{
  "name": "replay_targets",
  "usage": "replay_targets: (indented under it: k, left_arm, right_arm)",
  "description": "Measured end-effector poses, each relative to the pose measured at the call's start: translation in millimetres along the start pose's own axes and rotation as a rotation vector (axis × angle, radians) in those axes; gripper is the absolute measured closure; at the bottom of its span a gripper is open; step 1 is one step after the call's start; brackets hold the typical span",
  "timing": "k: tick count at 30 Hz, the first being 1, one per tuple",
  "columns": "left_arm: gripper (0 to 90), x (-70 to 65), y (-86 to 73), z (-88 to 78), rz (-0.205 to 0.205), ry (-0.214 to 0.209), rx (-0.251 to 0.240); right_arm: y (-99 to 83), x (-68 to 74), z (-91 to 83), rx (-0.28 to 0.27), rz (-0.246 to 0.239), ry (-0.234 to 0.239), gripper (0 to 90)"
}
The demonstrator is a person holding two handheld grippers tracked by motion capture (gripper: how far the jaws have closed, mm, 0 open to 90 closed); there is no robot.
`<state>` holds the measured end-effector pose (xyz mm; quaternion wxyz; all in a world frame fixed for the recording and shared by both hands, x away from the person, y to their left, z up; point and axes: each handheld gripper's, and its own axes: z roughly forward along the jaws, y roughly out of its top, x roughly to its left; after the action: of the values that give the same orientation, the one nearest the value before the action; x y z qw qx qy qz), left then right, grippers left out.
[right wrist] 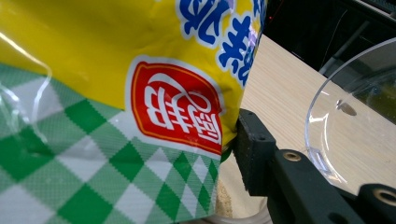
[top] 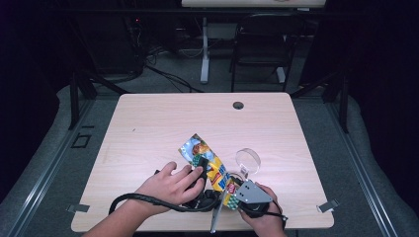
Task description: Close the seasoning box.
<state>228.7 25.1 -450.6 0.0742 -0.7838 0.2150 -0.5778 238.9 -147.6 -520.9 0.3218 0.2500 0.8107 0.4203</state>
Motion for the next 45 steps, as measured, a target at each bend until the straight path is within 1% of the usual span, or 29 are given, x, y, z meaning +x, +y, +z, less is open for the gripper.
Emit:
replay_targets:
  k: [1,2,3,4,5,6,7,8,9,10,11,12,13,14,15,17,20,21,23,24,28,29,31,33,34,40,42,44,45]
  left_arm:
    - [81.7,-0.7,-0.5,0.4,-0.005,-0.002,0.0]
    - [81.8,-0.2,-0.7,0.5,0.008,0.005,0.001]
    - [81.8,-2.0,-1.5,1.1,-0.013,-0.005,0.001]
    - [82.0,-2.8,-2.2,1.7,-0.021,-0.008,0.0]
    - [82.1,-1.8,-2.4,1.8,-0.01,-0.011,0.001]
    - [82.2,-2.5,-2.9,2.2,-0.017,-0.014,0.001]
    - [82.2,-4.1,-3.6,2.6,-0.035,-0.026,0.003]
    - [82.4,-4.8,-4.0,3.0,-0.034,-0.009,0.001]
    - [82.6,-5.1,-4.2,3.2,-0.03,-0.01,0.003]
    - [82.8,-6.6,-4.7,3.7,-0.048,-0.019,0.003]
    - [83.1,-7.3,-5.1,4.0,-0.053,-0.022,0.003]
    - [83.4,-7.3,-5.2,4.2,-0.047,-0.018,0.002]
    - [83.6,-8.3,-5.7,4.6,-0.056,-0.019,0.001]
    - [83.8,-10.0,-6.4,5.0,-0.073,-0.032,0.004]
    - [84.0,-9.1,-6.5,5.0,-0.061,-0.024,0.003]
    - [84.2,-10.4,-7.6,5.6,-0.077,-0.044,0.008]
    - [84.7,-12.6,-9.0,6.9,-0.093,-0.05,0.009]
    - [84.8,-13.7,-9.5,7.4,-0.109,-0.058,0.008]
    - [85.0,-15.2,-10.2,8.2,-0.117,-0.06,0.007]
    - [85.1,-15.4,-10.4,8.7,-0.118,-0.053,0.0]
    - [85.5,-17.0,-11.8,9.4,-0.14,-0.065,-0.006]
    - [85.7,-18.7,-12.5,9.6,-0.166,-0.076,-0.005]
    - [85.9,-20.3,-13.9,10.5,-0.188,-0.083,-0.01]
    - [86.1,-21.4,-15.0,11.7,-0.196,-0.091,-0.012]
    - [86.2,-22.6,-15.7,12.5,-0.21,-0.096,-0.016]
    - [86.6,-26.2,-18.0,14.1,-0.257,-0.115,-0.025]
    - [86.7,-27.2,-18.8,14.4,-0.282,-0.117,-0.029]
    - [86.8,-27.5,-19.4,15.0,-0.29,-0.126,-0.031]
    - [86.8,-28.5,-19.6,15.2,-0.303,-0.129,-0.032]
  right_arm:
    - [0.0,0.0,0.0,0.0,-0.001,0.001,71.1]
    - [0.1,0.1,0.0,-0.002,-0.001,0.001,71.1]
    - [0.2,0.3,-0.1,-0.004,-0.001,0.0,71.1]
    - [0.4,0.2,-0.2,-0.006,-0.004,-0.002,71.2]
    - [0.5,0.3,-0.3,-0.008,-0.004,-0.001,71.1]
    - [0.6,0.4,-0.4,-0.009,-0.005,-0.001,71.1]
    - [0.7,0.6,-0.6,-0.008,-0.005,-0.001,71.1]
    - [0.7,0.8,-0.4,-0.012,-0.007,-0.002,71.1]
    - [0.9,1.0,-0.5,-0.012,-0.006,0.0,71.1]
    - [1.1,0.9,-0.9,-0.008,-0.009,-0.001,71.1]
    - [1.1,1.1,-0.7,-0.009,-0.009,-0.002,71.1]
    - [1.2,1.0,-0.9,-0.007,-0.011,-0.004,71.1]
    - [1.3,1.0,-0.8,-0.01,-0.011,-0.005,71.1]
    - [1.2,1.1,-0.6,-0.015,-0.01,-0.005,71.1]
    - [1.3,1.4,-0.7,-0.014,-0.009,-0.006,71.1]
    - [1.4,1.8,-0.1,-0.021,-0.011,-0.007,71.1]
    - [1.9,1.8,-0.4,-0.02,-0.016,-0.011,71.2]
    - [1.9,1.9,-0.4,-0.021,-0.017,-0.009,71.2]
    - [2.0,1.9,-0.8,-0.02,-0.018,-0.013,71.2]
    - [2.1,1.9,-0.8,-0.021,-0.019,-0.014,71.2]
    - [2.2,2.6,-1.3,-0.023,-0.019,-0.014,71.2]
    - [2.3,2.6,-1.5,-0.025,-0.021,-0.016,71.3]
    - [2.7,2.7,-1.8,-0.025,-0.023,-0.02,71.3]
    - [2.9,2.8,-1.6,-0.026,-0.026,-0.022,71.3]
    - [3.0,2.8,-1.5,-0.024,-0.026,-0.021,71.3]
    - [3.3,2.9,-2.0,-0.026,-0.03,-0.026,71.4]
    - [3.5,2.8,-2.5,-0.031,-0.028,-0.026,71.5]
    - [3.9,2.7,-2.9,-0.034,-0.03,-0.029,71.5]
    - [4.0,2.5,-3.1,-0.033,-0.03,-0.029,71.5]
